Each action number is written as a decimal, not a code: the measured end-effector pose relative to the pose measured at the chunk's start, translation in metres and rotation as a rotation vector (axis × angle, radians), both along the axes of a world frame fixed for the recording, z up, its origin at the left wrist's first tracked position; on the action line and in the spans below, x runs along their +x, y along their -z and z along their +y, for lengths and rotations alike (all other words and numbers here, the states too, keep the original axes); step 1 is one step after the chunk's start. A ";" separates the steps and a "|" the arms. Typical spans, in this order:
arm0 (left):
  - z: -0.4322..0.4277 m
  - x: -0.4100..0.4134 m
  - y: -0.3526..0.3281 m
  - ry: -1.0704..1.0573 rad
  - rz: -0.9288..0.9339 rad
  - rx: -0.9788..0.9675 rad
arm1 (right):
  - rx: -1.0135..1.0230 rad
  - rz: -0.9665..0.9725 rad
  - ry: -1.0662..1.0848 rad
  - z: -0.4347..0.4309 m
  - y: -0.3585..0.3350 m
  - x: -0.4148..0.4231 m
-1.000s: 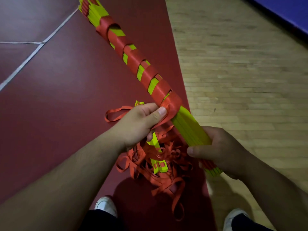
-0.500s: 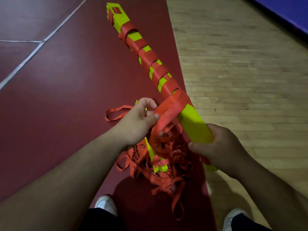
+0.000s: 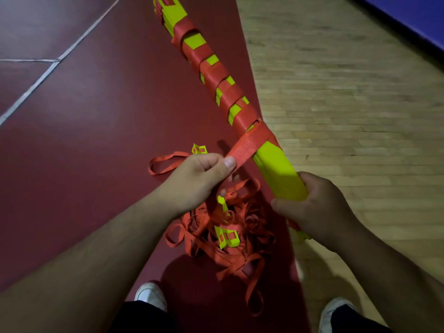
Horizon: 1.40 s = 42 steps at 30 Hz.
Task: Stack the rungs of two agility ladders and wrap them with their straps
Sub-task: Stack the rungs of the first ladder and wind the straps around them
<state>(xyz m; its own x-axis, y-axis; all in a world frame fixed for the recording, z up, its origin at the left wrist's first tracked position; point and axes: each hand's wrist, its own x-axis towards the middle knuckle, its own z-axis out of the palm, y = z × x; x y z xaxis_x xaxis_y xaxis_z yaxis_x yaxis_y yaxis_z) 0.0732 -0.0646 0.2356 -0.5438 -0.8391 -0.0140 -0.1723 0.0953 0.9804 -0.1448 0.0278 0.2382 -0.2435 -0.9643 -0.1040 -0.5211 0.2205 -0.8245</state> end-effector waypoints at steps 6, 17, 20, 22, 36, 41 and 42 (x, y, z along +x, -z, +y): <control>0.004 0.001 0.002 0.199 -0.120 0.083 | -0.016 0.051 0.035 -0.001 0.002 -0.001; 0.003 0.010 0.027 0.314 -0.413 0.097 | -0.048 0.085 0.186 -0.007 0.002 -0.021; 0.008 0.009 0.030 0.347 -0.438 -0.002 | -0.017 0.113 0.211 -0.006 0.001 -0.023; 0.006 0.009 0.031 0.290 -0.353 -0.009 | -0.004 0.104 0.201 -0.005 0.001 -0.021; -0.001 -0.031 0.020 -0.035 -0.001 0.152 | -0.017 0.242 0.129 0.002 0.001 -0.005; 0.003 -0.037 0.016 -0.008 0.060 0.177 | -0.030 0.419 0.063 0.006 0.001 -0.003; 0.005 -0.037 0.014 0.005 0.035 0.167 | -0.030 0.437 0.053 0.006 0.001 -0.002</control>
<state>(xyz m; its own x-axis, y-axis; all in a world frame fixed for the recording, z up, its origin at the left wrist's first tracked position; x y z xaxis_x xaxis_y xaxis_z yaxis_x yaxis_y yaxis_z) 0.0360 -0.0601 0.2217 -0.5510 -0.8236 -0.1345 -0.1379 -0.0690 0.9880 -0.1464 0.0337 0.2376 -0.3073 -0.9504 0.0477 -0.8109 0.2353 -0.5358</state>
